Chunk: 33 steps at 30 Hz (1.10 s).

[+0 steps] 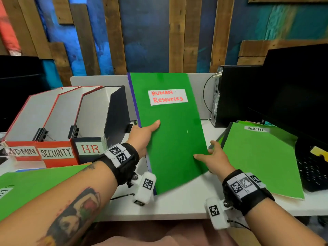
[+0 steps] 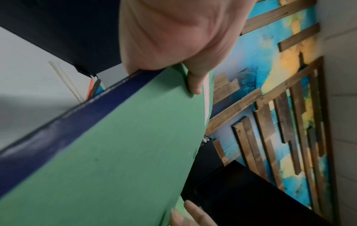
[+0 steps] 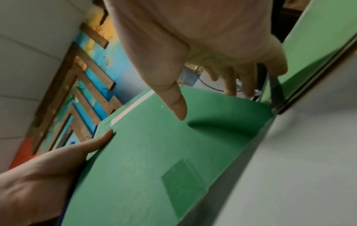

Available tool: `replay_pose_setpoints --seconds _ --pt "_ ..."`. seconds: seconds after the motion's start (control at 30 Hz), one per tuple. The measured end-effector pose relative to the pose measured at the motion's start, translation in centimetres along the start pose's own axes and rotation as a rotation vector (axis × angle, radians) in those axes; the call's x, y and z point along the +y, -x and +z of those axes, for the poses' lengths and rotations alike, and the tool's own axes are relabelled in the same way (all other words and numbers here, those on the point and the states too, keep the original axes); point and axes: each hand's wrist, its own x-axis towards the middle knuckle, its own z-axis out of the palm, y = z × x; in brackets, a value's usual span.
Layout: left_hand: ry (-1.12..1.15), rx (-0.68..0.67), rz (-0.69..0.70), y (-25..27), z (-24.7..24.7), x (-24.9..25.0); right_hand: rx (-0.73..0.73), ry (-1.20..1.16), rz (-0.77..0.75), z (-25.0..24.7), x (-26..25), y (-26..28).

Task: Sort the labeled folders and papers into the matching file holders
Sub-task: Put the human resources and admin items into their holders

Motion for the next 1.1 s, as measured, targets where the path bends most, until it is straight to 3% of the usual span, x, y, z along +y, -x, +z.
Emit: replay_pose_setpoints --seconds 0.2,0.27,0.33,0.4,0.5,0.67,0.8,1.1 --pt "-0.227 0.185 -0.002 -4.3 0.2 -0.9 -0.002 -0.144 0.074 -1.1 1.7 -2.1" --pt "-0.358 0.232 -0.038 -5.0 0.3 -0.9 0.005 -0.175 0.017 -0.9 4.0 -4.6" --pt "-0.497 0.22 -0.135 -4.8 0.5 -1.2 0.036 -0.195 0.01 -0.8 2.5 -3.6" --pt "-0.797 0.117 -0.066 -5.9 0.3 -2.4 0.129 -0.199 0.043 -1.0 1.5 -2.9" --pt "-0.394 0.2 -0.307 -7.9 0.8 -3.0 0.192 -0.179 0.1 -1.9 2.2 -4.1" --pt "-0.387 0.232 -0.385 -11.1 1.4 -3.7 0.233 -0.091 0.157 -4.1 3.1 -6.1" --pt "-0.487 0.164 -0.49 -12.6 1.4 -3.1 0.205 -0.033 0.207 -4.4 3.7 -6.7" --pt "-0.486 0.159 -0.51 -14.5 1.2 -3.6 0.181 -0.073 0.257 -3.4 5.0 -7.5"
